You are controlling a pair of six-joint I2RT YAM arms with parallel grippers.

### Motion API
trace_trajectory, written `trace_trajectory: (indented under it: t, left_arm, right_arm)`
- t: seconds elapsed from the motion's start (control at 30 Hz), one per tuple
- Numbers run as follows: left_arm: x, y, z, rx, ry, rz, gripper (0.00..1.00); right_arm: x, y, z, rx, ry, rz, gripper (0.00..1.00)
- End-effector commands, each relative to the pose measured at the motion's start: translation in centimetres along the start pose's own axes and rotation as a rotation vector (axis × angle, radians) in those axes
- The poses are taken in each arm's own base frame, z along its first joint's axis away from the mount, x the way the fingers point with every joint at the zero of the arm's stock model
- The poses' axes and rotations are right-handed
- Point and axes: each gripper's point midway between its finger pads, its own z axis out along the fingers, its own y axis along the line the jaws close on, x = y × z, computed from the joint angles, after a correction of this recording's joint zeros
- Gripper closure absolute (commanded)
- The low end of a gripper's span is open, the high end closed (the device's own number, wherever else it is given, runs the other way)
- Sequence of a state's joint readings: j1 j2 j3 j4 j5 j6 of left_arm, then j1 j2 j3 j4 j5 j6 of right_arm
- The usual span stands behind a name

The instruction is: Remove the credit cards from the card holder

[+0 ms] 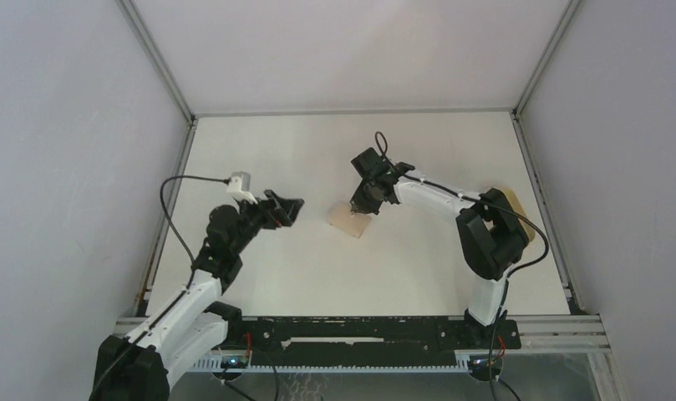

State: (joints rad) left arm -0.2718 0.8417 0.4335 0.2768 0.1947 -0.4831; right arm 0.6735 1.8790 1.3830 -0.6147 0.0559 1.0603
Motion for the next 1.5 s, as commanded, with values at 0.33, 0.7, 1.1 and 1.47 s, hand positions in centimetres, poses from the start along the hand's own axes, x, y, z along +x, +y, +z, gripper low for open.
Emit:
trace_trajectory:
  t: [0.33,0.7,1.1,1.47]
  left_arm:
    - [5.9,-6.5,-0.5,0.172,-0.046,-0.292,0.00]
    - [3.4,-9.8,1.5,0.407,-0.182,-0.456,0.00]
    - [2.9,-11.6,4.3,0.484,-0.131,-0.426,0.33]
    - [4.9,-12.6,6.6,0.531,-0.036,-0.393,1.00]
  right_arm:
    - [-1.6,6.4,-9.4,-0.362,-0.072,0.261,1.00]
    - [-1.7,7.4,-9.8,-0.418,-0.018,0.266,1.00]
    - [-3.2,7.0,-10.7,-0.453,-0.003,0.263,1.00]
    - [-3.3,8.1,-12.8,-0.550,0.075,0.260,1.00]
